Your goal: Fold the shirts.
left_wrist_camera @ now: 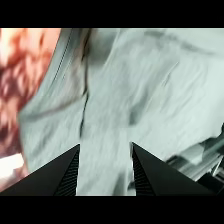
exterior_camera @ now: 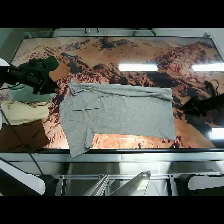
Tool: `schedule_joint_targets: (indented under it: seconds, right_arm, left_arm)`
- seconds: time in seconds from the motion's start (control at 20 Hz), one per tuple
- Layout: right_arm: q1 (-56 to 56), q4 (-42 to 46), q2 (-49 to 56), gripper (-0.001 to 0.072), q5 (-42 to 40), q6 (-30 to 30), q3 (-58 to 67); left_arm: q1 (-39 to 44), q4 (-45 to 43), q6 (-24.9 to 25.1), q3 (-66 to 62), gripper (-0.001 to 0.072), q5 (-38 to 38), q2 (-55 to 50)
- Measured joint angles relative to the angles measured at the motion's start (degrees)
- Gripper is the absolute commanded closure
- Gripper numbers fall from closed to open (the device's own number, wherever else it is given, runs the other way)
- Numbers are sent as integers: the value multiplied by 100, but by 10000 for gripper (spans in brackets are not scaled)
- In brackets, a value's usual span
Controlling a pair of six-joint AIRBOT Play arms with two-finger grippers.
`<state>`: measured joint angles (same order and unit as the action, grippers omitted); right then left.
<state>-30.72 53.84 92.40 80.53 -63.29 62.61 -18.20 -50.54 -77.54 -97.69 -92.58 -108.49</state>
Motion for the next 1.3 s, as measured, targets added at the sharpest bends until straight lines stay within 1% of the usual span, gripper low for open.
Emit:
schedule_joint_targets:
  seconds: [0.15,0.3,0.35,0.4,0.45,0.5,0.6,0.8,0.85,1.0,1.05,1.1,1.15,1.2,1.3]
  right_arm:
    - [-11,269,-428,320,-199,-42,-1139]
    - [87,55,-621,322,-391,33,-1921]
    - [166,-59,-634,353,-446,129,-2100]
    - [269,-164,-619,473,-400,258,-2234]
    - [365,-192,-608,709,-442,385,-2321]
    - [457,-229,-603,698,-575,501,-2380]
    - [612,-527,-597,698,-732,702,-2433]
    - [723,-879,-603,698,-990,879,-2450]
    - [734,-907,-603,698,-1025,894,-2450]
    - [752,-1005,-605,698,-1139,931,-2452]
    - [754,-1027,-605,698,-1180,935,-2452]
    - [754,-1058,-605,698,-1191,938,-2450]
    - [754,-1080,-605,698,-1202,938,-2448]
    - [754,-1088,-605,699,-1209,940,-2430]
    - [719,-1088,-601,699,-1145,940,-2358]
  left_arm:
    - [-70,-527,125,1563,369,177,898]
    - [-98,-892,175,2914,369,365,1622]
    - [-101,-944,192,3268,369,413,1808]
    - [-103,-1014,197,3613,369,452,1998]
    - [-105,-1071,210,3910,369,531,2153]
    - [-107,-1128,212,4201,368,612,2319]
    - [-103,-1185,214,4699,368,872,2557]
    - [-81,-1115,262,5453,368,1484,2688]
    - [-83,-914,323,5567,368,1543,2638]
    - [-37,-9,813,5755,371,1759,2317]
    - [24,299,990,5764,441,1847,2170]
    - [103,514,1139,5751,530,1912,2028]
    - [190,664,1263,5720,661,1954,1891]
    - [278,732,1305,5668,689,1952,1759]
    - [378,879,1484,5530,689,1790,1604]
